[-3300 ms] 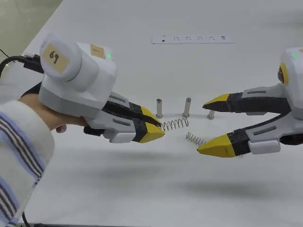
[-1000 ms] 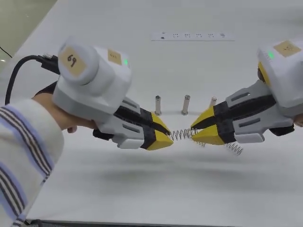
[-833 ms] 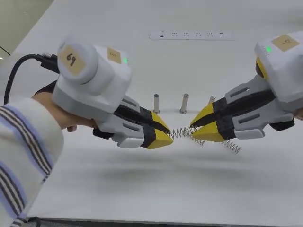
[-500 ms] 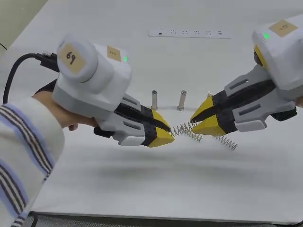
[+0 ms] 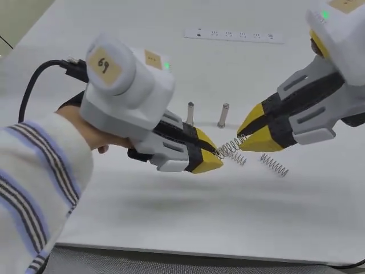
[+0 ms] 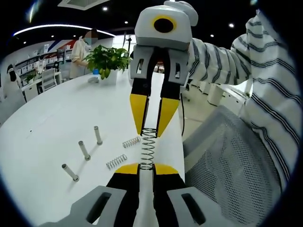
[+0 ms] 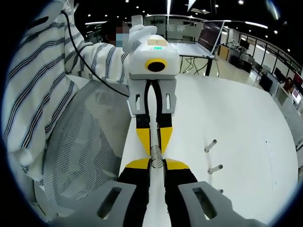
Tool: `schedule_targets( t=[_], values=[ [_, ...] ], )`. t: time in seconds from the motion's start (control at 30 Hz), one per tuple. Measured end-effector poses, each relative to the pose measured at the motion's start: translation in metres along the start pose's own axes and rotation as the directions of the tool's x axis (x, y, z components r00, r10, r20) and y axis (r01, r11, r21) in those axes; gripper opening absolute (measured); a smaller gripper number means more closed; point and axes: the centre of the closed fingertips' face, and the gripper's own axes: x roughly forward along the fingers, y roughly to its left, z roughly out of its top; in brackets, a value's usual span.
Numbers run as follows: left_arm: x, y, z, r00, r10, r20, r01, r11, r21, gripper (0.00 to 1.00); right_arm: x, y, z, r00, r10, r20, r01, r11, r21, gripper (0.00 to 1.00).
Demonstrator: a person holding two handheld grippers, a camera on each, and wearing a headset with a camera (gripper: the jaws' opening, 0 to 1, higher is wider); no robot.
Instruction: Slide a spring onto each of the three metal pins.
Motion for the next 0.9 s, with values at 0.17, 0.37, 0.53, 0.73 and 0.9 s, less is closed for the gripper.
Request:
schedule_targets(
  t=[0.17,0.37,0.53,0.73,0.9],
  values=[
    [0.006,-0.004,0.002,0.9999,-0.012,0.0,0.012,1.0,0.009,0.02,-0.002,0.001,-0.002,0.9985,0.014,-0.053,-0.014,1.0,0.004,0.07],
    [0.014,-0.01,0.004,0.9988,-0.025,0.042,0.021,0.995,0.096,0.02,-0.002,0.007,-0.003,0.9953,0.024,-0.094,-0.026,0.999,-0.019,0.07],
    [0.022,-0.015,0.004,0.9954,-0.037,0.088,0.029,0.996,0.088,0.02,-0.003,0.014,-0.006,0.9899,0.038,-0.136,-0.045,0.998,-0.047,0.07],
    [0.025,-0.018,0.009,0.9929,-0.035,0.114,0.025,0.996,0.081,0.02,-0.005,0.016,-0.006,0.9846,0.046,-0.168,-0.059,0.996,-0.069,0.07],
    [0.025,-0.015,0.011,0.9916,-0.012,0.129,0.003,0.997,0.073,0.02,-0.005,0.015,-0.005,0.9809,0.042,-0.19,-0.063,0.993,-0.105,0.07]
  ],
)
